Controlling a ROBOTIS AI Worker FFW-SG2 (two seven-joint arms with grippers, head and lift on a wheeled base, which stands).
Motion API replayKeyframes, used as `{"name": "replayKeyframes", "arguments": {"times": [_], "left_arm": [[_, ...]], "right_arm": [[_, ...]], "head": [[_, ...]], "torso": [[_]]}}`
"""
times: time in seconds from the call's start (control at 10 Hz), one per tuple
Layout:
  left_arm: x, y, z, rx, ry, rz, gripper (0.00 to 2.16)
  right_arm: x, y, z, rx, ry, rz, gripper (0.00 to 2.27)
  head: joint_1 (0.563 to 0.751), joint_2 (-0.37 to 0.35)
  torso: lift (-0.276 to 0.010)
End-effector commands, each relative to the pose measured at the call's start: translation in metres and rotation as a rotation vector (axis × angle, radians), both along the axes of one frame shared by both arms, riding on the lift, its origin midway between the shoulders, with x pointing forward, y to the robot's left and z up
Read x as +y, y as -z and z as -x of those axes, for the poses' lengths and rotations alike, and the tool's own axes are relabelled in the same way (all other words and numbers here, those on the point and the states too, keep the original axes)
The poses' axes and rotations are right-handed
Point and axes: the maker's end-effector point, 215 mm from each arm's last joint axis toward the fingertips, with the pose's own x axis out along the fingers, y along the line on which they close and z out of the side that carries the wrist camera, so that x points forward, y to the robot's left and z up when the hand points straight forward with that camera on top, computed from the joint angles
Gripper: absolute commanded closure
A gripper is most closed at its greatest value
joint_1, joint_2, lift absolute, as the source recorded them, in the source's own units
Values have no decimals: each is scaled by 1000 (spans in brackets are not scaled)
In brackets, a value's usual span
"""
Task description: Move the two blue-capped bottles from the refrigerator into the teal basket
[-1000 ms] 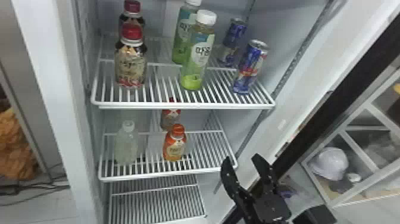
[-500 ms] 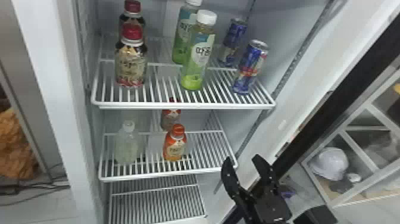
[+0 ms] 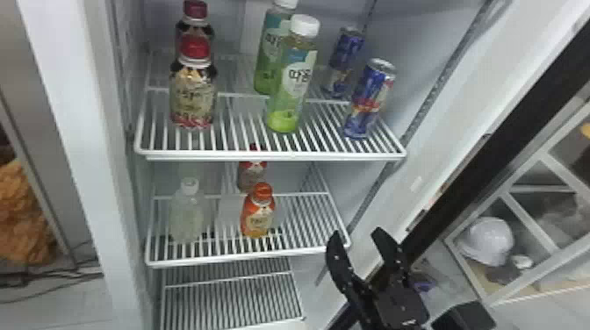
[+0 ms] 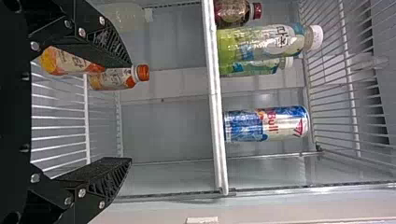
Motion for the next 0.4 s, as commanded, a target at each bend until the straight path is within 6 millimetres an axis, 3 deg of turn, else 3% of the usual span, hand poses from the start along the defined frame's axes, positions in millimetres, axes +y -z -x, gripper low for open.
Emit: {"name": "replayKeyframes", "arguments": {"times": [0.0,0.3], "left_arm": [[0,0,0,-1,2,0,1177],[0,0,0,-3,4,-2,1177]], "right_arm": [[0,1,0,3,-2,1,328],[1,2,-1,3,-2,0,328]], "head": [[695,-350],[695,-350]], "torso": [[-136],[-136]]}}
